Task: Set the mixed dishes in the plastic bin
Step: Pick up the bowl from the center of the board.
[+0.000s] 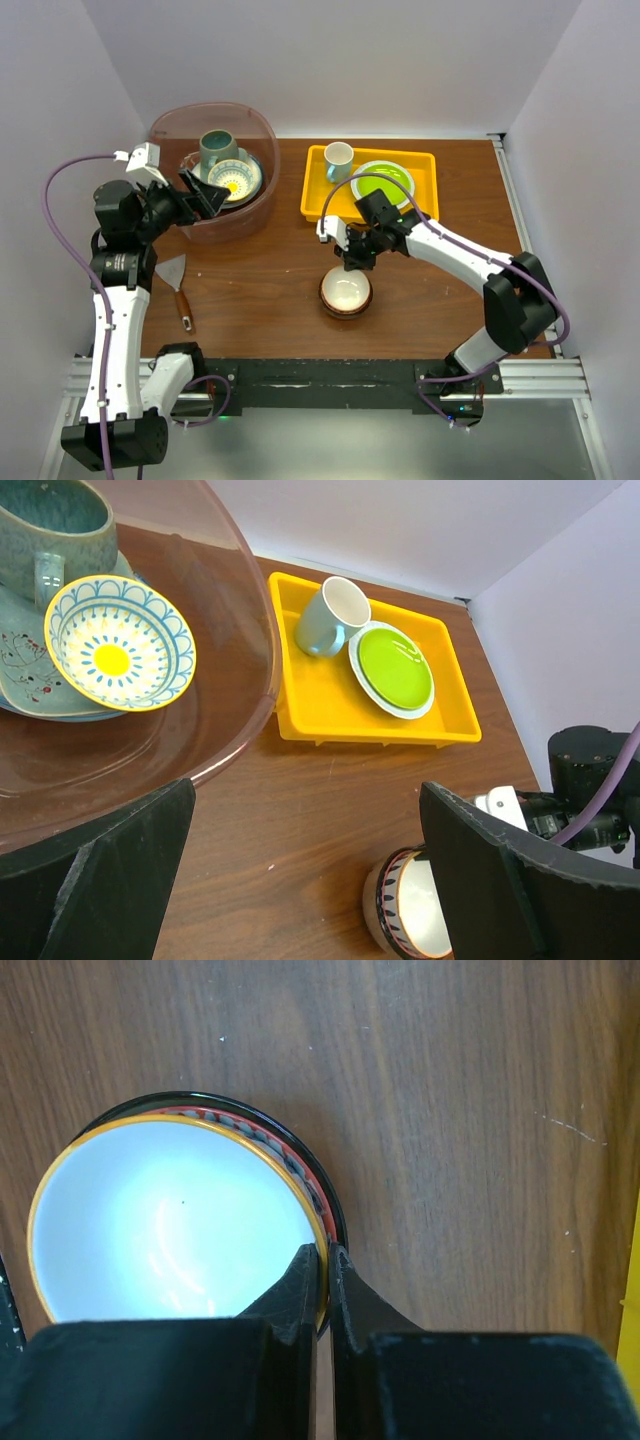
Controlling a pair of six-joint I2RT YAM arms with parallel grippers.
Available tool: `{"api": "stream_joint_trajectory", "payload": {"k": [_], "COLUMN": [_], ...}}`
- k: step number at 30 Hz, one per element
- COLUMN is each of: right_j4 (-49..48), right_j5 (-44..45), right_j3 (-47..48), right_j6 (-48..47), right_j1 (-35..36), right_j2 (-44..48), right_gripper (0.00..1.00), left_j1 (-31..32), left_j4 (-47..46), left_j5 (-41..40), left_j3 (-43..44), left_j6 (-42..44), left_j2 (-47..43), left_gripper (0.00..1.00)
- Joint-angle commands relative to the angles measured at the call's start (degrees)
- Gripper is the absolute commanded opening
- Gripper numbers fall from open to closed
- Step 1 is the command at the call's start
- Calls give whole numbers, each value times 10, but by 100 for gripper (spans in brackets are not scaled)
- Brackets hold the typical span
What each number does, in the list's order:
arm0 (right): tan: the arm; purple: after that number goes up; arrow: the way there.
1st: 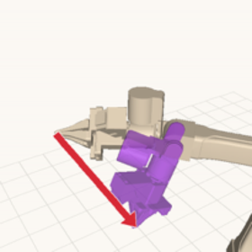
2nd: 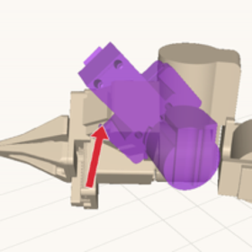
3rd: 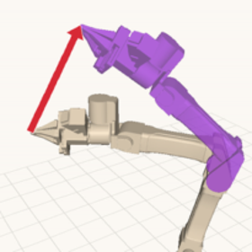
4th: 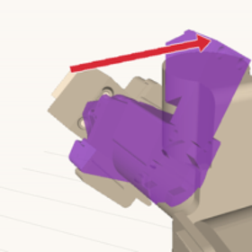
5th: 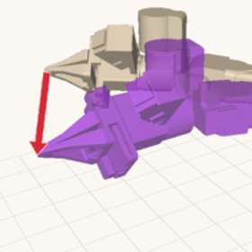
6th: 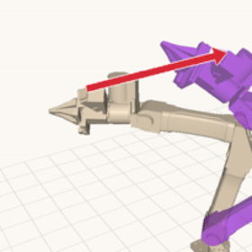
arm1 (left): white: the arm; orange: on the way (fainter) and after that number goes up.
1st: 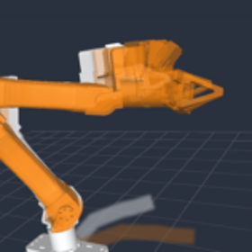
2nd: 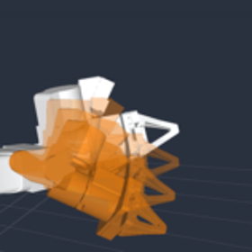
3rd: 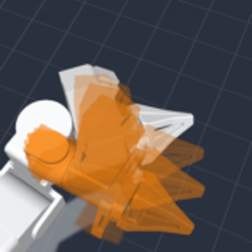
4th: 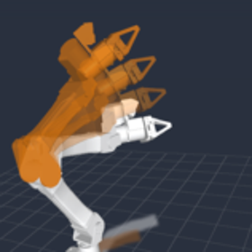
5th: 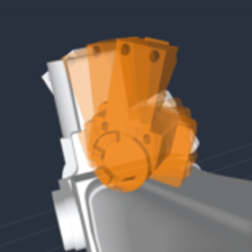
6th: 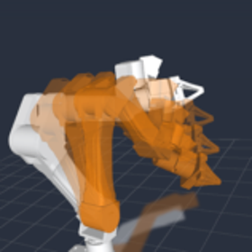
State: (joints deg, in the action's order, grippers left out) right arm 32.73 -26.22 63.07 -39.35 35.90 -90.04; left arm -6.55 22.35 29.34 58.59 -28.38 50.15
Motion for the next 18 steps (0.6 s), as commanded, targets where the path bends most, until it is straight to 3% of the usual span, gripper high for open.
{"api": "stream_joint_trajectory", "payload": {"k": [1,12,18], "right_j4": [-18,50,55], "right_j5": [14,-18,-37], "right_j3": [3,59,70], "right_j6": [-2,-6,29], "right_j1": [0,-13,-21], "right_j2": [38,79,87], "right_gripper": [0,0,0], "left_j1": [3,4,3], "left_j4": [-10,-15,-23], "left_j5": [12,24,70], "left_j3": [-2,-25,-34], "left_j6": [5,-9,-13], "left_j2": [-9,0,13], "left_gripper": [100,100,100]}}
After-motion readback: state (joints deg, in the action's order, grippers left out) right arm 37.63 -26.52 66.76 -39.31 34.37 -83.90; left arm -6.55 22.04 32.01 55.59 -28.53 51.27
